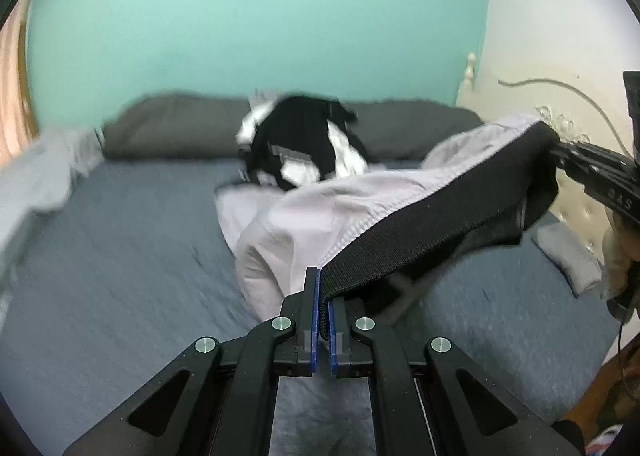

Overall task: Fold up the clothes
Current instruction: 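Lift the jacket by its black hem high above the bed with both grippers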

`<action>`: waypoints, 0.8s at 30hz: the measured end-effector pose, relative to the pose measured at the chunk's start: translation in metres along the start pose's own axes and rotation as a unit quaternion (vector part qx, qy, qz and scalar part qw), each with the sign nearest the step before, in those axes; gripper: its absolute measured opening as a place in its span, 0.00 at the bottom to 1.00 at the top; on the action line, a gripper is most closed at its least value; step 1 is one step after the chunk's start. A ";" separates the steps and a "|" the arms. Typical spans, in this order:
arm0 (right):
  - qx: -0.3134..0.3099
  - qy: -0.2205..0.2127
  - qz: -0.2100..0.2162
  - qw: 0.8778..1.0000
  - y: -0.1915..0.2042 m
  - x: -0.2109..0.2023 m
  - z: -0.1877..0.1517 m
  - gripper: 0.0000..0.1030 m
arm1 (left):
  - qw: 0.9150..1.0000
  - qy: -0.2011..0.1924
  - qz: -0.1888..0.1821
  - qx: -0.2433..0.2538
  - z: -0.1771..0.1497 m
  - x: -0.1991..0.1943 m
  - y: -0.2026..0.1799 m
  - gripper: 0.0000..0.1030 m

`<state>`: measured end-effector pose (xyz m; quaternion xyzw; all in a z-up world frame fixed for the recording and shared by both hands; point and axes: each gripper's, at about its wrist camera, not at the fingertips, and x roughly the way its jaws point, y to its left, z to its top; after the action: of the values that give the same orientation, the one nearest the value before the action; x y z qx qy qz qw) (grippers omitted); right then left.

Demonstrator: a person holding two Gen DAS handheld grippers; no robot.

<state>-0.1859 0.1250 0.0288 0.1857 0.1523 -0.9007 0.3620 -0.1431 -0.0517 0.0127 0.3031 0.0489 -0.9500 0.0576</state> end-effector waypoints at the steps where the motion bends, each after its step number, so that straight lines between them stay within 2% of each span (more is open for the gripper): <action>1: 0.001 -0.006 0.000 1.000 0.001 -0.009 0.009 0.05 | 1.000 -0.007 0.007 0.007 0.013 -0.012 -0.002 0.03; 4: 0.004 -0.029 -0.002 1.000 0.003 -0.040 0.041 0.05 | 0.999 -0.029 0.024 0.029 0.050 -0.048 -0.008 0.03; 12: -0.005 -0.065 -0.019 0.998 0.000 -0.109 0.110 0.05 | 0.994 -0.073 0.052 0.067 0.119 -0.118 -0.024 0.03; 18: -0.009 -0.084 -0.032 0.996 -0.002 -0.147 0.141 0.05 | 0.987 -0.101 0.080 0.095 0.162 -0.160 -0.042 0.03; 24: -0.018 -0.117 -0.046 0.992 -0.002 -0.198 0.176 0.05 | 0.982 -0.136 0.082 0.106 0.198 -0.208 -0.061 0.03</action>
<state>-0.0942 0.1722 0.2728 0.0655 0.1341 -0.9291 0.3384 -0.0961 -0.0005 0.2975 0.1782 -0.0856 -0.9742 0.1088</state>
